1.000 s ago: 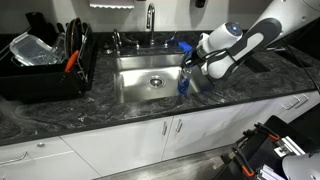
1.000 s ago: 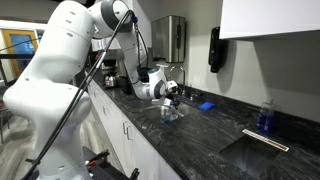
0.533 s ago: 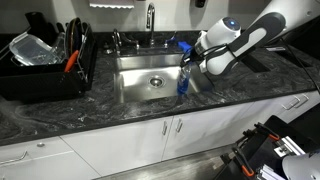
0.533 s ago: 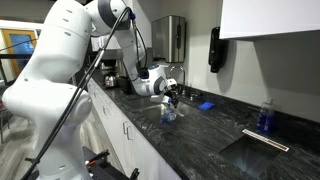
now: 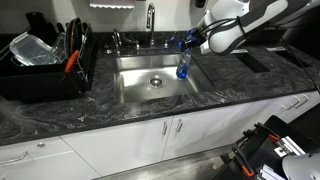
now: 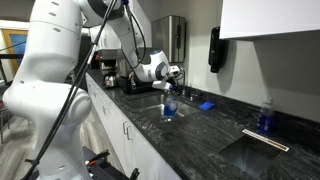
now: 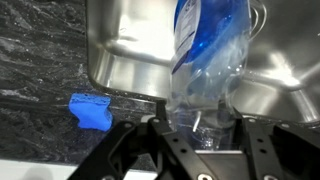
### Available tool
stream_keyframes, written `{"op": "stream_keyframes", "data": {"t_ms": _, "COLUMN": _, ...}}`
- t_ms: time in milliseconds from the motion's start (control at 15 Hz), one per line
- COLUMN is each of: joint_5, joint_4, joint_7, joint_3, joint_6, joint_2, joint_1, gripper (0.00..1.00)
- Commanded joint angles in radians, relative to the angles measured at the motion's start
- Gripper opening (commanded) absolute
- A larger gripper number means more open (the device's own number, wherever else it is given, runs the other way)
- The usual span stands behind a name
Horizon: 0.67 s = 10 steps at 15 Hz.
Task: Remove the bottle out of the sink
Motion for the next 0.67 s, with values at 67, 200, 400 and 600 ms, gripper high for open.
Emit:
{"op": "stream_keyframes", "data": {"t_ms": 67, "joint_5": 0.008, "joint_4": 0.051, "joint_7": 0.020, "joint_3": -0.036, "joint_6": -0.120, "joint_2": -0.085, "joint_1": -0.012, "gripper": 0.30}}
{"op": "stream_keyframes", "data": {"t_ms": 200, "joint_5": -0.005, "joint_4": 0.066, "joint_7": 0.038, "joint_3": -0.069, "joint_6": -0.124, "joint_2": -0.104, "joint_1": -0.010, "gripper": 0.30}}
{"op": "stream_keyframes", "data": {"t_ms": 400, "joint_5": -0.017, "joint_4": 0.078, "joint_7": 0.061, "joint_3": -0.126, "joint_6": -0.099, "joint_2": -0.115, "joint_1": -0.010, "gripper": 0.30}}
{"op": "stream_keyframes", "data": {"t_ms": 600, "joint_5": -0.022, "joint_4": 0.089, "joint_7": 0.084, "joint_3": -0.178, "joint_6": -0.088, "joint_2": -0.104, "joint_1": -0.009, "gripper": 0.30}}
